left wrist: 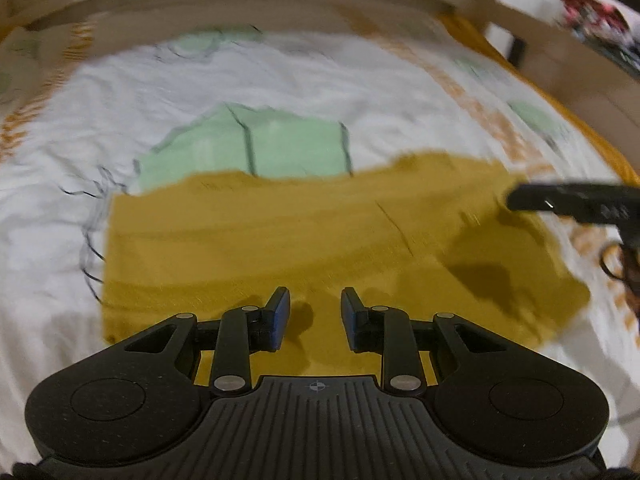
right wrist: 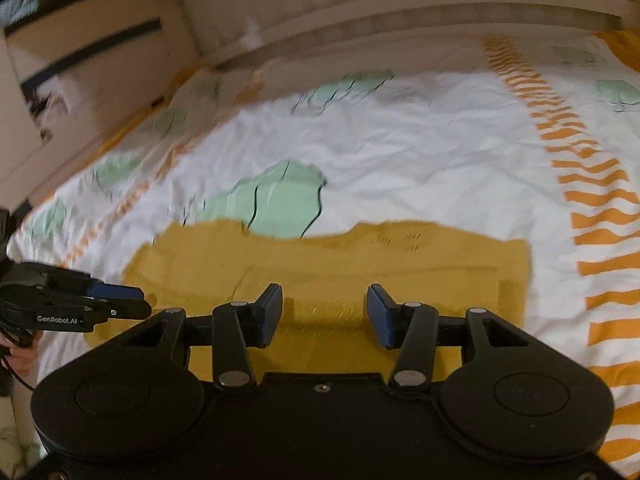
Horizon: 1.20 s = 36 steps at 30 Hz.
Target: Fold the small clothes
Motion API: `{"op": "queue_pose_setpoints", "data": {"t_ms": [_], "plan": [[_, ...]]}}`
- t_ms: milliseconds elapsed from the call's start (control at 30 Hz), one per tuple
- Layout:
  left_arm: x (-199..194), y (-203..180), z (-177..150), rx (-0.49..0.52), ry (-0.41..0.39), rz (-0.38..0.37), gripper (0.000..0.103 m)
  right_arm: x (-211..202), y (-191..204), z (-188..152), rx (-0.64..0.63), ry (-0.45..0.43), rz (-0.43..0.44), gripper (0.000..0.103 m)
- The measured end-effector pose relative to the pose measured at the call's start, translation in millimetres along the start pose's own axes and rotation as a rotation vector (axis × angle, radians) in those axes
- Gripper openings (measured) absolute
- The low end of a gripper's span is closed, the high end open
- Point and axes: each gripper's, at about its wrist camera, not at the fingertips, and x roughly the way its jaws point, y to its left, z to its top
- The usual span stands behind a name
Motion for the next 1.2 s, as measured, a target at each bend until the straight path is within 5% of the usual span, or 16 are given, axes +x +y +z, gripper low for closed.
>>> {"op": "queue_pose_setpoints", "data": {"t_ms": [400, 1200], "plan": [[32, 14, 1, -0.086, 0.044, 0.042, 0.027, 15, 26, -19, -0.147, 0.139, -0.017, 0.057], [26, 39, 16, -0.208, -0.027, 0.039, 0.027, 53, 36, -13, -0.198, 0.082, -0.191, 0.062]]}}
